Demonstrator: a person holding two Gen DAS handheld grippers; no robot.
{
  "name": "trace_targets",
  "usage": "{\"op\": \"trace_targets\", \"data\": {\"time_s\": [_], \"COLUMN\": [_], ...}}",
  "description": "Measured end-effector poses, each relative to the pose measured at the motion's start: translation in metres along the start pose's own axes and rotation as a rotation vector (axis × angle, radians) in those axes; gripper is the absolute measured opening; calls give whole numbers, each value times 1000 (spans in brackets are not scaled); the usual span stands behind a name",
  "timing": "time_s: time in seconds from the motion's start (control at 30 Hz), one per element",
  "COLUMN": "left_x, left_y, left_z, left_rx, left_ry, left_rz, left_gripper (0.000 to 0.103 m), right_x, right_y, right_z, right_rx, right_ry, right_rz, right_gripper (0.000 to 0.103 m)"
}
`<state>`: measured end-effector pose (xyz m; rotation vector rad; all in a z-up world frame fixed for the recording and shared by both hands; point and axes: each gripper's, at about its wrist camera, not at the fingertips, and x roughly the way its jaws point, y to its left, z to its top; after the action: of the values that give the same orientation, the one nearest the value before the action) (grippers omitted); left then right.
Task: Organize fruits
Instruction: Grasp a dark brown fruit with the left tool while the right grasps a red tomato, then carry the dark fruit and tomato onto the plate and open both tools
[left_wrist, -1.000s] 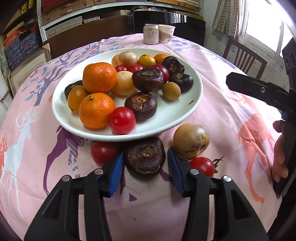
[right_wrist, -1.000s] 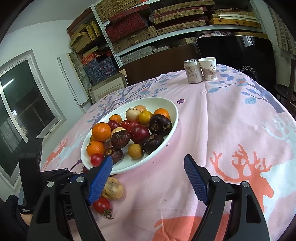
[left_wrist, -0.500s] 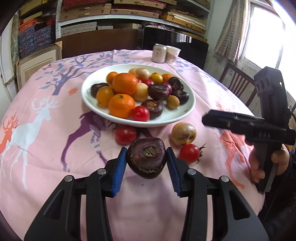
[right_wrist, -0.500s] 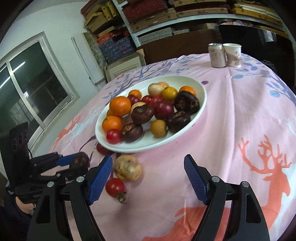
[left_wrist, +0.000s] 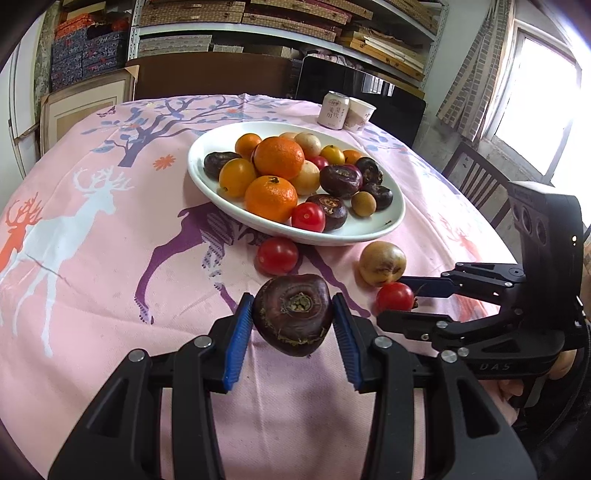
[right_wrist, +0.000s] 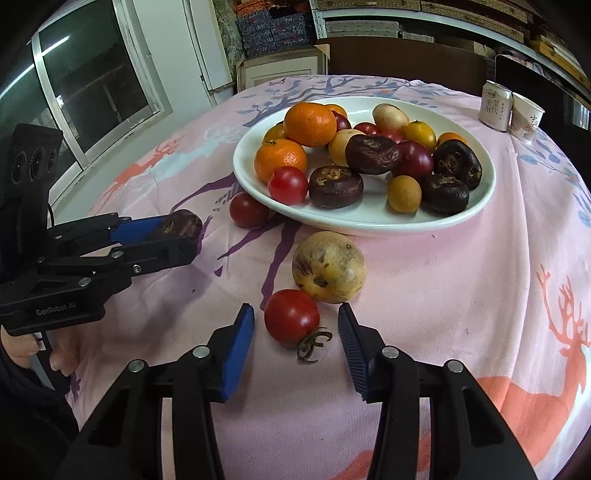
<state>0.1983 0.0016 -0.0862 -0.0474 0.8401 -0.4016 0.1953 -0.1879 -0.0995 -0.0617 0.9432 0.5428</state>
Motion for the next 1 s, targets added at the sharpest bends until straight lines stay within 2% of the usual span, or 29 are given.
{"op": "trace_targets", "data": {"time_s": [0.13,0.27,0.57,0.63,0.67,0.7,0.77,0.83,1.0], "left_x": [-1,-2,19,25,28,30,32,29,11], "left_y": [-1,-1,-12,-12,-16,-21,-28,-28,-29], "left_z": [0,-1,-4,-3,-4,-4,-6,-7,-7], "left_rx": [0,-2,62,66,86,116,154,156,128], "left_ry": [-7,-10,98,124,137,142,147,133,68], "left_rz": [-9,-13,59,55,68,91,128,119,63], "left_gripper": [43,44,47,55,62,64,62,42,42], "right_x": [0,-3,-13,-13,-14,-14,-15,-17,-26], "right_y": [-2,-8,-19,-19,-20,-20,-22,-24,-31], "right_z": [1,-1,-13,-13,-13,-14,-14,-15,-19], "right_rx": [21,53,102,105,106,109,119,133,157], "right_ry": [-4,-16,-35,-38,-40,-41,-47,-59,-92], "right_rz": [2,17,61,67,70,73,78,84,105], "right_gripper": [29,29,29,29,29,29,29,29,29]}}
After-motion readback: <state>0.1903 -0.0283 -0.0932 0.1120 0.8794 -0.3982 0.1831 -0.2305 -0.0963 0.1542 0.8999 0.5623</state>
